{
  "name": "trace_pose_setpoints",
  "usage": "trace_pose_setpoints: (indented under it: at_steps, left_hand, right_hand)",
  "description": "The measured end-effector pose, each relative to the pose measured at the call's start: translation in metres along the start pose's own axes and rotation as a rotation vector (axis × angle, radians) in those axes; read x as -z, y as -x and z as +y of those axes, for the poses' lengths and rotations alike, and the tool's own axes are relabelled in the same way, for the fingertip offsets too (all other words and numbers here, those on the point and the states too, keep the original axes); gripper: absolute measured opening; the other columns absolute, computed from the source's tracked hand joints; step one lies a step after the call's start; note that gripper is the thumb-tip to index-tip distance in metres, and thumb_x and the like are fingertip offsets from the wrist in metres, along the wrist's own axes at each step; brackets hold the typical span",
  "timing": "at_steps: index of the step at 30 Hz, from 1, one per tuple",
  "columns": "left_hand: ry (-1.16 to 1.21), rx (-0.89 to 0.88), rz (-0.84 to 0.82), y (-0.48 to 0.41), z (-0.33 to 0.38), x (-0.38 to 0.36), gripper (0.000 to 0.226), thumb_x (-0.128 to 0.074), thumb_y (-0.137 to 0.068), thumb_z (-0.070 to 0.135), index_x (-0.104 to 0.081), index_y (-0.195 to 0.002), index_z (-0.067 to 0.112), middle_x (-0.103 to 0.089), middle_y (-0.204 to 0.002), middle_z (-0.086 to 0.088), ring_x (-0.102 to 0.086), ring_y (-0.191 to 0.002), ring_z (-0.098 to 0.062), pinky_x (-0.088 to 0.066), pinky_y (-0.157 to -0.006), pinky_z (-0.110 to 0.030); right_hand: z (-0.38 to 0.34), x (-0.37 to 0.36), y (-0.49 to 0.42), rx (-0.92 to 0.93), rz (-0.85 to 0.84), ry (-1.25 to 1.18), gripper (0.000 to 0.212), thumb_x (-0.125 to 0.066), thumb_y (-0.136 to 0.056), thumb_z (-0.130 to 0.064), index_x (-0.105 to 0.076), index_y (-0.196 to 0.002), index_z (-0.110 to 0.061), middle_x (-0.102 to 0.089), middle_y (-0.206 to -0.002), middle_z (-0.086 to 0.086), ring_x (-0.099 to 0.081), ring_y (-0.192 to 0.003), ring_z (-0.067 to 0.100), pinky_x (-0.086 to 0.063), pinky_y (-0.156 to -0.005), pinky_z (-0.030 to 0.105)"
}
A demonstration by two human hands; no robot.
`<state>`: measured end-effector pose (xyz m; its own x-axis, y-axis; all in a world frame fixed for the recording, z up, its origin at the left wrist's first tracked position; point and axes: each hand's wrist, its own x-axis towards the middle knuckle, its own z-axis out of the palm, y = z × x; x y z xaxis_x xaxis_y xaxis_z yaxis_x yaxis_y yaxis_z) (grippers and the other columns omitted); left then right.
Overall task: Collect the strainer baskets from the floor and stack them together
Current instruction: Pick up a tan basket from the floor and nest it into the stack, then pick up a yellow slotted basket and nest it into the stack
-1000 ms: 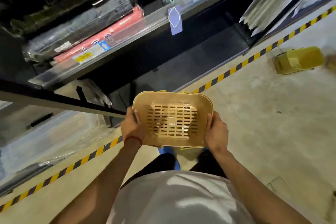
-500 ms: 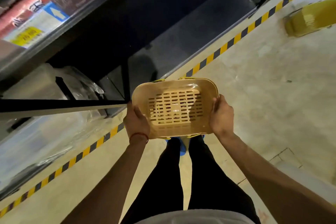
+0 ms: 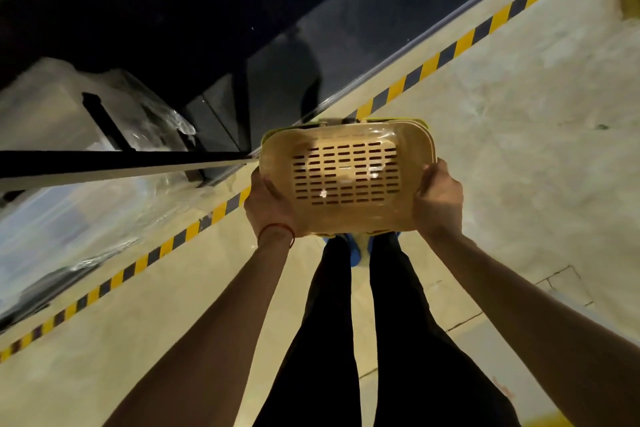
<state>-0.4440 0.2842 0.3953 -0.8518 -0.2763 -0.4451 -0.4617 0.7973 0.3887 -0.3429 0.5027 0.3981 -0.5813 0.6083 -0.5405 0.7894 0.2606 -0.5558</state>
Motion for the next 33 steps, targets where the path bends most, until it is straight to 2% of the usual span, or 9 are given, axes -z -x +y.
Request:
trace_pose_setpoints:
  at_steps: [4, 9, 11, 13, 16, 19, 26, 30, 33]
  left_hand:
    - [-0.017, 0.077, -0.059, -0.003, 0.001, -0.001, 0.039, -0.027, -0.105, 0.029, -0.046, -0.136, 0.013, -0.064, -0.116, -0.021, -0.058, -0.110, -0.040, -0.045, -0.091, -0.043]
    - [-0.058, 0.133, -0.200, 0.000, 0.011, 0.017, 0.032, -0.037, -0.102, 0.018, -0.046, -0.129, 0.002, -0.060, -0.118, -0.023, -0.056, -0.110, -0.040, -0.043, -0.089, -0.039]
    - [-0.003, 0.116, -0.220, 0.011, 0.015, 0.029, 0.034, -0.042, -0.100, 0.020, -0.047, -0.129, 0.003, -0.058, -0.121, -0.022, -0.054, -0.113, -0.041, -0.043, -0.096, -0.045]
    - [-0.032, 0.033, -0.204, 0.028, 0.020, 0.041, 0.035, -0.046, -0.097, 0.019, -0.047, -0.130, 0.007, -0.057, -0.123, -0.019, -0.053, -0.113, -0.039, -0.044, -0.096, -0.049]
    - [-0.085, -0.069, -0.137, 0.058, 0.028, 0.060, 0.040, -0.047, -0.097, 0.026, -0.045, -0.134, 0.012, -0.053, -0.129, -0.014, -0.052, -0.115, -0.034, -0.045, -0.093, -0.050]
    - [-0.166, -0.158, -0.108, 0.087, 0.037, 0.074, 0.044, -0.047, -0.096, 0.032, -0.044, -0.136, 0.014, -0.051, -0.131, -0.013, -0.051, -0.117, -0.034, -0.045, -0.091, -0.049]
    - [-0.293, -0.475, -0.145, 0.146, 0.045, 0.104, 0.059, -0.031, -0.091, 0.044, -0.037, -0.144, 0.017, -0.047, -0.139, -0.008, -0.053, -0.113, -0.033, -0.047, -0.094, -0.046]
    - [-0.360, -0.695, -0.148, 0.162, 0.034, 0.114, 0.053, -0.037, -0.094, 0.042, -0.043, -0.140, 0.017, -0.052, -0.136, -0.009, -0.056, -0.110, -0.034, -0.051, -0.089, -0.044]
    - [-0.407, -0.863, -0.121, 0.173, 0.038, 0.124, 0.051, -0.034, -0.097, 0.044, -0.046, -0.137, 0.016, -0.057, -0.130, -0.008, -0.056, -0.111, -0.030, -0.049, -0.093, -0.042]
  right_hand:
    - [0.004, -0.004, -0.003, 0.024, 0.011, -0.013, 0.015, -0.046, -0.105, -0.033, -0.050, -0.110, -0.019, -0.060, -0.084, -0.014, -0.062, -0.075, 0.008, -0.042, -0.060, 0.007]
    - [0.000, 0.015, 0.000, 0.035, -0.085, -0.011, 0.032, -0.053, -0.099, -0.041, -0.056, -0.114, -0.013, -0.067, -0.093, 0.000, -0.067, -0.084, 0.023, -0.058, -0.072, 0.035]
    - [-0.003, 0.028, 0.005, 0.039, -0.062, 0.059, 0.035, -0.047, -0.103, -0.037, -0.059, -0.119, -0.009, -0.071, -0.101, 0.009, -0.068, -0.092, 0.033, -0.055, -0.078, 0.037]
    - [-0.010, 0.044, 0.016, 0.033, -0.047, 0.128, 0.034, -0.047, -0.104, -0.032, -0.060, -0.125, -0.008, -0.070, -0.113, 0.014, -0.066, -0.102, 0.035, -0.049, -0.082, 0.032]
    - [-0.022, 0.068, 0.035, 0.102, -0.046, 0.183, 0.037, -0.055, -0.098, -0.029, -0.060, -0.129, -0.011, -0.065, -0.128, 0.012, -0.063, -0.113, 0.032, -0.051, -0.093, 0.038]
    - [-0.026, 0.090, 0.056, 0.170, -0.029, 0.248, 0.041, -0.059, -0.093, -0.031, -0.061, -0.131, -0.015, -0.060, -0.135, 0.007, -0.059, -0.118, 0.030, -0.050, -0.096, 0.039]
    - [-0.024, 0.124, 0.122, 0.356, 0.045, 0.453, 0.038, -0.056, -0.094, -0.038, -0.063, -0.125, -0.016, -0.064, -0.123, 0.006, -0.055, -0.116, 0.028, -0.050, -0.087, 0.038]
    - [-0.014, 0.137, 0.162, 0.407, 0.149, 0.499, 0.036, -0.059, -0.091, -0.036, -0.068, -0.118, -0.014, -0.068, -0.112, 0.005, -0.060, -0.106, 0.029, -0.053, -0.082, 0.038]
    - [-0.007, 0.147, 0.191, 0.417, 0.228, 0.516, 0.034, -0.060, -0.091, -0.037, -0.070, -0.114, -0.014, -0.069, -0.110, 0.003, -0.061, -0.104, 0.027, -0.052, -0.081, 0.038]
